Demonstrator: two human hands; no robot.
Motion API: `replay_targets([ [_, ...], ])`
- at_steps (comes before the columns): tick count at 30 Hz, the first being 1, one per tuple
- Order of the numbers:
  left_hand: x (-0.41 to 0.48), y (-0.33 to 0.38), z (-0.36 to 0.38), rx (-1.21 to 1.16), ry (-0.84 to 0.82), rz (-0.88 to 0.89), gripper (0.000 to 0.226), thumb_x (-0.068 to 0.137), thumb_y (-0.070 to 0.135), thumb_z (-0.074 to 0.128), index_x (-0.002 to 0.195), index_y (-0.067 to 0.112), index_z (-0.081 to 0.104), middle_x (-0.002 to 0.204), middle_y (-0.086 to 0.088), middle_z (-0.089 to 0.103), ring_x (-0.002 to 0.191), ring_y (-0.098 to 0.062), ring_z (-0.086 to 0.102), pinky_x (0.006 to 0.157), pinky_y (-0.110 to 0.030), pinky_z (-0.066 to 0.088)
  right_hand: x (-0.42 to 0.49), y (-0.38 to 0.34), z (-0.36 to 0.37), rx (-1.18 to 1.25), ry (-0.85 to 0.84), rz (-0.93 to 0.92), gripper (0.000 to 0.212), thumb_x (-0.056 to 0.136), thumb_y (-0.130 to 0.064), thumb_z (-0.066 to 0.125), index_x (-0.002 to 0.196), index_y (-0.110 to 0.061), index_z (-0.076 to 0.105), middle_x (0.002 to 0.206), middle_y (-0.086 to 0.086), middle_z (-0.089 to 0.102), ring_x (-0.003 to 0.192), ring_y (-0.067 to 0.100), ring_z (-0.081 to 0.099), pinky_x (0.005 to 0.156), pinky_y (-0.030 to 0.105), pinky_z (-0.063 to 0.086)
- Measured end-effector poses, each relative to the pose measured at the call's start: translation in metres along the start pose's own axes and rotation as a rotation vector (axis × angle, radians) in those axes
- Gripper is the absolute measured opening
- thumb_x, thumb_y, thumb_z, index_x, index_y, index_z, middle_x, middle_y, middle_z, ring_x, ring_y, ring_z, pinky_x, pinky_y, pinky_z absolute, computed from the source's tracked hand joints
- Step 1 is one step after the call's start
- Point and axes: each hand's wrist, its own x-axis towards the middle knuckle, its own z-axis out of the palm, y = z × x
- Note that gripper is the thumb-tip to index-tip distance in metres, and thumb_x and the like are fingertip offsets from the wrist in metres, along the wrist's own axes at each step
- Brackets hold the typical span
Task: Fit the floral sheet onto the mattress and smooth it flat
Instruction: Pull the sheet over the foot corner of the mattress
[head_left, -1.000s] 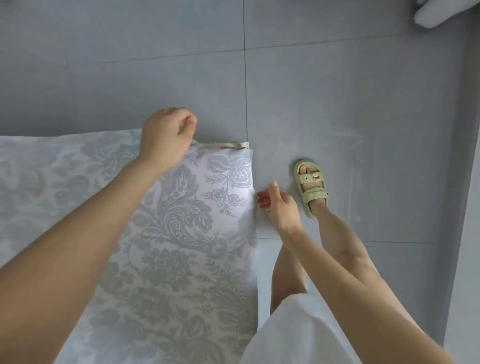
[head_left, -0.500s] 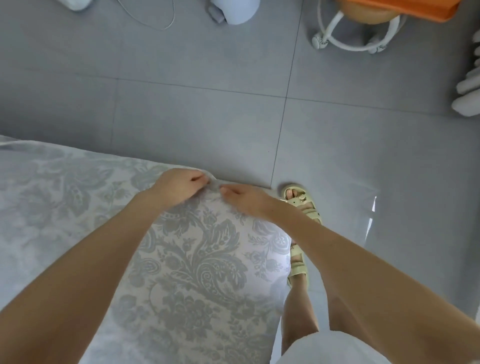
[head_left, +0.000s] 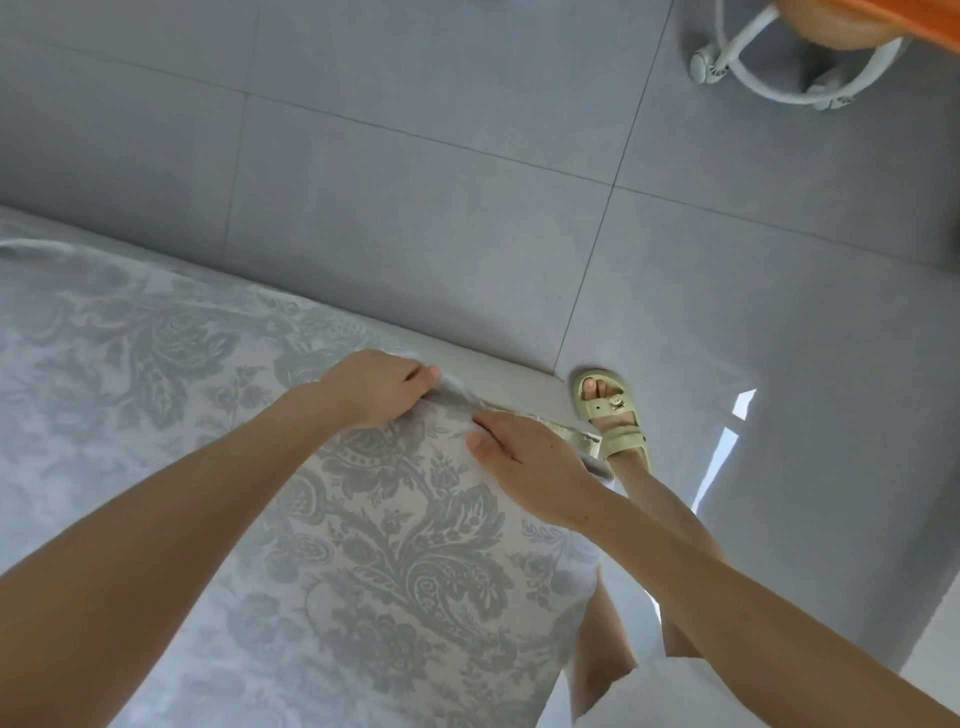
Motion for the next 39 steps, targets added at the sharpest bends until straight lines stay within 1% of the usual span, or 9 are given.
replay_targets([
  [3, 0.006, 0.003, 0.004, 0.054, -0.026, 0.031, 0.052, 0.099, 0.048, 0.017, 0.093, 0.019, 0.06, 0.097, -0.004, 0.063, 0.095, -0.024, 0.057, 0.081, -0.033, 0.039, 0.017, -0.007, -0.01, 0.062, -0.072, 0.113, 0.041, 0.099, -0.051, 0.026, 0.075, -0.029, 0.051, 0.079, -0.003, 0.056, 0.081, 0.021, 0.054, 0.079, 0.04, 0.046],
  [7, 0.006, 0.009, 0.012, 0.143, 0.08, 0.084, 0.054, 0.1, 0.045, 0.02, 0.105, 0.019, 0.067, 0.107, -0.003, 0.06, 0.105, -0.023, 0.05, 0.09, -0.035, 0.032, 0.033, -0.009, -0.01, 0.31, -0.248, 0.315, 0.076, 0.082, -0.079, 0.021, 0.126, -0.03, 0.059, 0.125, 0.002, 0.062, 0.116, 0.021, 0.055, 0.103, 0.034, 0.037],
  [15, 0.017, 0.018, 0.011, 0.172, -0.327, -0.087, 0.074, 0.092, 0.062, 0.005, 0.137, 0.022, 0.047, 0.133, -0.012, 0.054, 0.124, -0.03, 0.048, 0.105, -0.039, 0.035, 0.012, 0.005, -0.015, 0.348, -0.315, 0.305, 0.068, 0.077, -0.085, 0.014, 0.126, -0.054, 0.049, 0.133, 0.009, 0.057, 0.121, 0.027, 0.055, 0.107, 0.046, 0.038],
  [20, 0.03, 0.024, -0.001, 0.129, -0.42, -0.137, 0.073, 0.095, 0.059, 0.009, 0.126, 0.013, 0.057, 0.14, -0.012, 0.047, 0.129, -0.028, 0.042, 0.107, -0.036, 0.028, 0.0, 0.035, -0.029, 0.454, -0.415, 0.628, 0.085, 0.084, -0.077, 0.024, 0.125, -0.01, 0.059, 0.115, 0.016, 0.064, 0.103, 0.029, 0.063, 0.07, 0.022, 0.043],
  [25, 0.033, 0.026, -0.011, 0.141, 0.018, 0.023, 0.075, 0.095, 0.057, 0.01, 0.094, 0.01, 0.068, 0.099, -0.01, 0.069, 0.093, -0.027, 0.061, 0.085, -0.034, 0.045, 0.013, 0.057, -0.023, 0.585, -0.377, 0.647, 0.072, 0.083, -0.079, 0.026, 0.107, -0.024, 0.067, 0.097, 0.002, 0.071, 0.087, 0.015, 0.066, 0.081, 0.029, 0.052],
  [29, 0.023, 0.038, 0.0, 0.018, 0.058, 0.213, 0.063, 0.096, 0.054, 0.02, 0.093, 0.013, 0.068, 0.091, -0.008, 0.069, 0.088, -0.023, 0.062, 0.08, -0.033, 0.045, 0.0, 0.083, -0.02, 0.648, -0.051, 0.783, 0.08, 0.079, -0.082, 0.028, 0.062, -0.017, 0.07, 0.046, -0.006, 0.058, 0.046, 0.01, 0.052, 0.055, 0.026, 0.042],
  [32, 0.028, 0.047, 0.022, 0.1, -0.097, 0.172, 0.066, 0.096, 0.054, 0.016, 0.099, 0.01, 0.065, 0.092, -0.011, 0.066, 0.087, -0.025, 0.059, 0.078, -0.033, 0.042, -0.013, 0.086, -0.007, 0.832, 0.012, 0.815, 0.054, 0.075, -0.076, 0.051, 0.079, -0.024, 0.065, 0.062, -0.001, 0.067, 0.08, 0.022, 0.07, 0.087, 0.04, 0.055],
  [35, 0.034, 0.049, 0.038, 0.163, -0.118, 0.126, 0.067, 0.098, 0.052, 0.013, 0.1, 0.012, 0.066, 0.098, -0.009, 0.066, 0.093, -0.026, 0.058, 0.081, -0.033, 0.04, -0.016, 0.073, -0.007, 1.067, -0.157, 0.72, 0.051, 0.091, -0.062, 0.039, 0.092, -0.016, 0.061, 0.069, 0.004, 0.072, 0.082, 0.021, 0.07, 0.085, 0.036, 0.053],
  [39, 0.021, 0.049, 0.041, 0.188, 0.328, 0.154, 0.064, 0.097, 0.046, 0.017, 0.073, 0.004, 0.059, 0.074, -0.014, 0.064, 0.073, -0.032, 0.06, 0.065, -0.034, 0.041, -0.039, 0.09, -0.007, 1.233, 0.145, 0.576, 0.069, 0.095, -0.06, 0.027, 0.108, -0.004, 0.065, 0.101, 0.012, 0.07, 0.099, 0.026, 0.065, 0.088, 0.035, 0.051],
])
